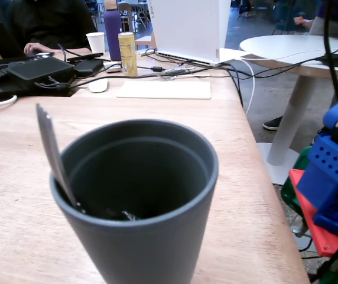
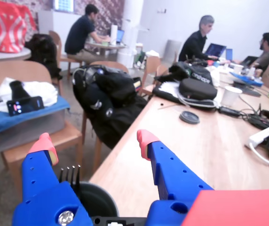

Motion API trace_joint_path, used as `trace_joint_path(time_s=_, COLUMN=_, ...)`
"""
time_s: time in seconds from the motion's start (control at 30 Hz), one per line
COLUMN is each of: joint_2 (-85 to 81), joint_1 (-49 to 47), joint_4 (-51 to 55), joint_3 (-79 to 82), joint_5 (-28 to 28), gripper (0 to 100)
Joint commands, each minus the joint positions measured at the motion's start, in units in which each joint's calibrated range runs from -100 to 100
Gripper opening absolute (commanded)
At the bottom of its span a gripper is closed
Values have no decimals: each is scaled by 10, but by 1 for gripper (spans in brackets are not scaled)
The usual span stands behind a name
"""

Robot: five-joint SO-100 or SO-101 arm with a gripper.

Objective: Grab the fork and place it in gray glass

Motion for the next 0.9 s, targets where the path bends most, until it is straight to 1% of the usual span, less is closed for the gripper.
trace_joint_path(time_s=0.0, joint_2=40, joint_1=27, joint_4=-1, joint_3=-69, joint_5=5, gripper=38)
trace_joint_path(time_s=0.07, joint_2=53, joint_1=108, joint_4=2, joint_3=-91, joint_5=-1, gripper=37)
trace_joint_path(time_s=0.2, joint_2=53, joint_1=199, joint_4=3, joint_3=-79, joint_5=-3, gripper=37)
trace_joint_path(time_s=0.23, joint_2=53, joint_1=203, joint_4=3, joint_3=-79, joint_5=-13, gripper=37)
trace_joint_path(time_s=0.33, joint_2=53, joint_1=204, joint_4=2, joint_3=-78, joint_5=-76, gripper=37)
trace_joint_path(time_s=0.37, joint_2=52, joint_1=204, joint_4=2, joint_3=-70, joint_5=-83, gripper=37)
trace_joint_path(time_s=0.47, joint_2=29, joint_1=204, joint_4=-7, joint_3=18, joint_5=-80, gripper=37)
trace_joint_path(time_s=0.67, joint_2=-39, joint_1=203, joint_4=2, joint_3=133, joint_5=-80, gripper=37)
trace_joint_path(time_s=0.73, joint_2=-72, joint_1=203, joint_4=2, joint_3=185, joint_5=-79, gripper=30)
trace_joint_path(time_s=0.87, joint_2=-163, joint_1=199, joint_4=2, joint_3=277, joint_5=-79, gripper=5)
